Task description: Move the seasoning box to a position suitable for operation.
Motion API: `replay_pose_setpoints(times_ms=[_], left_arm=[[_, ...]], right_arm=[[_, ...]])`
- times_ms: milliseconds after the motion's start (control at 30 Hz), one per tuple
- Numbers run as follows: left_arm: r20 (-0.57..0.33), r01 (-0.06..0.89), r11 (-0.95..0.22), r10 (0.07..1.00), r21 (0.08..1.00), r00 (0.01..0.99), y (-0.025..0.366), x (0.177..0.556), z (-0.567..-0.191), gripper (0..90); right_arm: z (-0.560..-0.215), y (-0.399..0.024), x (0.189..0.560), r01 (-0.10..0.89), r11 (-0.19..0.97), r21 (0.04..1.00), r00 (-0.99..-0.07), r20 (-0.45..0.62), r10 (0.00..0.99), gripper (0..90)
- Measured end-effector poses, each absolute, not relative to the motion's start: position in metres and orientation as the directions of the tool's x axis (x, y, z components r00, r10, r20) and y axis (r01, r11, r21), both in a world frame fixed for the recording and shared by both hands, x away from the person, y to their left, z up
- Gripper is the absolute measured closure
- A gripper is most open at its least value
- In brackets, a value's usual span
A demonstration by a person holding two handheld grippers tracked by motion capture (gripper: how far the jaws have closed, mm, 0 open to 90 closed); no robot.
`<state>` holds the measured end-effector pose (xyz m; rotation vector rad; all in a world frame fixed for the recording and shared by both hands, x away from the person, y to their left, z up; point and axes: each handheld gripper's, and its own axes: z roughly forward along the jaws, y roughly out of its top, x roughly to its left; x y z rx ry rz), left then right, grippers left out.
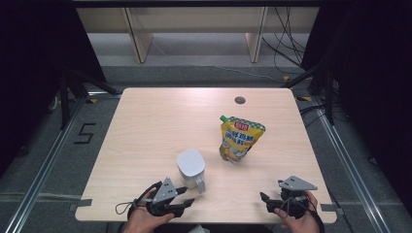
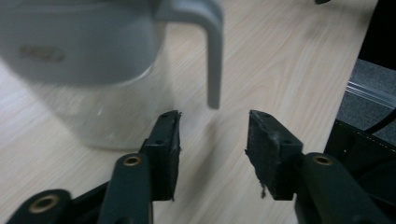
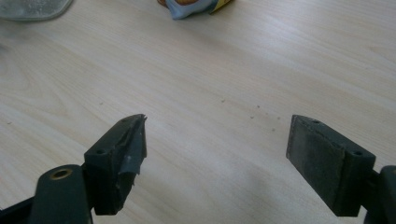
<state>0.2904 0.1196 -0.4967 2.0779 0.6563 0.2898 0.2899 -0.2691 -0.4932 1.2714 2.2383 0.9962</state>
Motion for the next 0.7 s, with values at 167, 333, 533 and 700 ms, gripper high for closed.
replay_pose_setpoints(times_ms=[167, 333, 533, 700], left_arm=[[-0.054, 0.344, -0.427, 0.560, 0.836, 0.827, 0.106, 0.292, -0.498, 59.1], [-0.034, 0.330, -0.451, 0.550, 0.829, 0.835, 0.096, 0.299, -0.501, 64.6], [0.011, 0.297, -0.480, 0.539, 0.825, 0.842, 0.096, 0.311, -0.500, 79.6], [0.056, 0.234, -0.523, 0.480, 0.820, 0.875, 0.100, 0.317, -0.499, 80.9]], right_arm=[[-0.493, -0.268, 0.290, 0.590, 0.334, 0.735, -0.516, 0.025, 0.856, 21.3], [-0.495, -0.267, 0.291, 0.578, 0.345, 0.739, -0.532, 0.021, 0.846, 21.3], [-0.495, -0.267, 0.291, 0.564, 0.360, 0.743, -0.536, -0.003, 0.844, 21.4], [-0.493, -0.266, 0.290, 0.583, 0.349, 0.733, -0.520, 0.007, 0.854, 21.4]])
